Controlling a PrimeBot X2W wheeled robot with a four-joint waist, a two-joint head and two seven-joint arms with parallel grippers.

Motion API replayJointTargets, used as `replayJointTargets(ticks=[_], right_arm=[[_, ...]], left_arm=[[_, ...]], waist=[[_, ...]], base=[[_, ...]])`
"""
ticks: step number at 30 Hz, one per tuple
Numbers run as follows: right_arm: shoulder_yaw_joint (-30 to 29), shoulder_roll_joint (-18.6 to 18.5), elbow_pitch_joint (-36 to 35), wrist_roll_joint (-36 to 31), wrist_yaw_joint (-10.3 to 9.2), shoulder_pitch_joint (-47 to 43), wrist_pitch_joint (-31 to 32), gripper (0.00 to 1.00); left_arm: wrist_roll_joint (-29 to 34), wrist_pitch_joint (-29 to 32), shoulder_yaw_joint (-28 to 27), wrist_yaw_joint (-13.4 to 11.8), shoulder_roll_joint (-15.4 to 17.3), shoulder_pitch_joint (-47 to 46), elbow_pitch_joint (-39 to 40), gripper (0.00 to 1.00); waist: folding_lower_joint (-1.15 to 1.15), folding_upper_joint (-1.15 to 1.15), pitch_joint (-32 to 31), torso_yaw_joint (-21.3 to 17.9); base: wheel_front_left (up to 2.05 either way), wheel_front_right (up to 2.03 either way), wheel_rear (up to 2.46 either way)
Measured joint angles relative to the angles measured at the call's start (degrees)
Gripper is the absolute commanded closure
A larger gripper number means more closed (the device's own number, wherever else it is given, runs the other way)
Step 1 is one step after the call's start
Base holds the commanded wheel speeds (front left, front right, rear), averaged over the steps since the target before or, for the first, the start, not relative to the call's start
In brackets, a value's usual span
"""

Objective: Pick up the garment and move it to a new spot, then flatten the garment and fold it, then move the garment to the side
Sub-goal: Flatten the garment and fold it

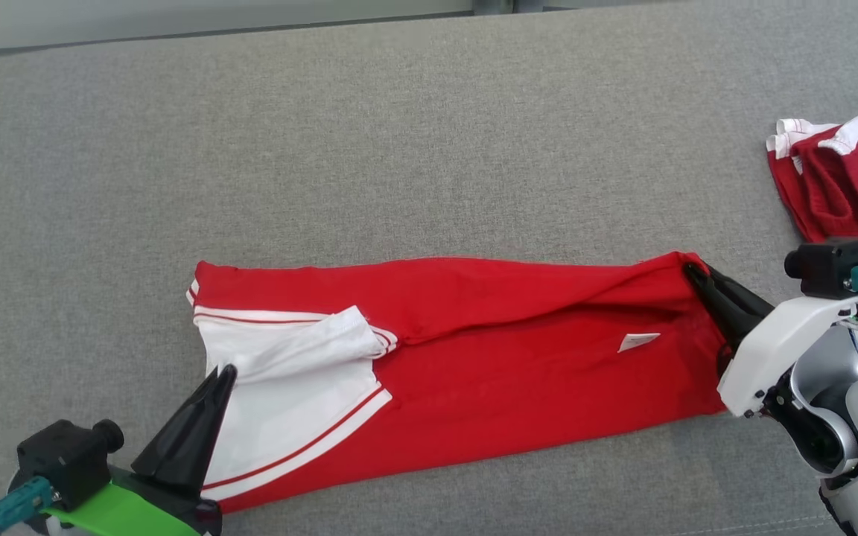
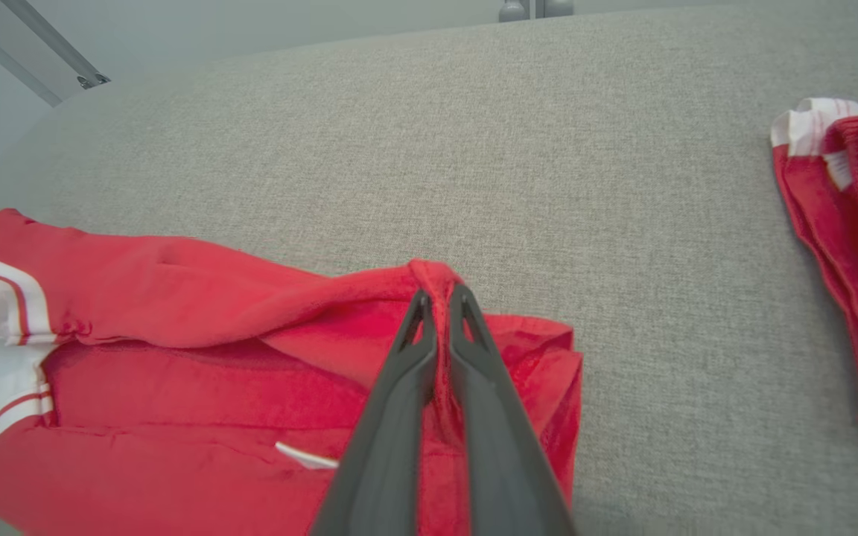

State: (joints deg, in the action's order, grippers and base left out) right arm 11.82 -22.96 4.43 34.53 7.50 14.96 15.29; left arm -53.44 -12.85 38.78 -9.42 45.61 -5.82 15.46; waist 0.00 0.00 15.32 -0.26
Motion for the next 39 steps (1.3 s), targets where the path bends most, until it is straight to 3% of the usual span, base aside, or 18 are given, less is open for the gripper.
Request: replayJointTargets(ticks=[15,25,26,28,29,30,31,39], right_arm=[[0.67,0.12,1.96,-0.81,0.00,-3.45,-2.24,1.00],[2.35,-0.34,3.92,-1.31,0.00,-3.28,-4.49,1.00],[2.55,-0.36,4.12,-1.42,0.00,-3.28,-4.89,0.97],[3.08,-0.48,4.52,-1.59,0.00,-3.30,-5.80,0.72],[3.26,-0.62,4.75,-2.03,0.00,-3.32,-6.23,0.59],[3.38,-0.76,5.00,-2.57,0.00,-3.34,-6.77,0.40],[3.55,-0.91,5.20,-2.94,0.00,-3.39,-7.19,0.00],[5.16,-1.26,6.54,-5.13,0.00,-4.50,-10.12,0.00]], left_arm=[[-2.76,-1.63,1.08,4.24,-6.97,3.61,-13.21,1.00],[-1.43,-1.91,1.59,5.87,-8.81,4.50,-17.97,1.00],[-1.34,-1.92,1.83,5.97,-9.02,4.60,-18.38,0.86],[-0.92,-1.92,2.00,6.19,-9.36,4.87,-19.17,0.52],[-0.92,-1.93,1.97,6.25,-9.54,5.10,-19.38,0.14],[-0.92,-1.93,1.96,6.25,-9.68,5.38,-19.53,0.00],[-0.91,-1.93,1.90,6.25,-9.75,5.67,-19.64,0.00],[-0.80,-2.10,-0.69,5.36,-9.88,7.84,-17.93,0.00]], waist=[[0.00,0.00,-3.27,-0.62],[0.00,0.00,-3.71,-1.08],[0.00,0.00,-3.77,-1.13],[0.00,0.00,-3.85,-1.27],[0.00,0.00,-3.89,-1.36],[0.00,0.00,-3.95,-1.46],[0.00,0.00,-3.99,-1.57],[0.00,0.00,-4.54,-2.66]], base=[[0.00,0.00,0.00],[0.00,0.00,0.00],[0.00,0.00,0.00],[0.00,0.00,0.00],[0.00,0.00,0.00],[0.00,0.00,0.00],[0.00,0.00,0.00],[0.00,0.00,0.00]])
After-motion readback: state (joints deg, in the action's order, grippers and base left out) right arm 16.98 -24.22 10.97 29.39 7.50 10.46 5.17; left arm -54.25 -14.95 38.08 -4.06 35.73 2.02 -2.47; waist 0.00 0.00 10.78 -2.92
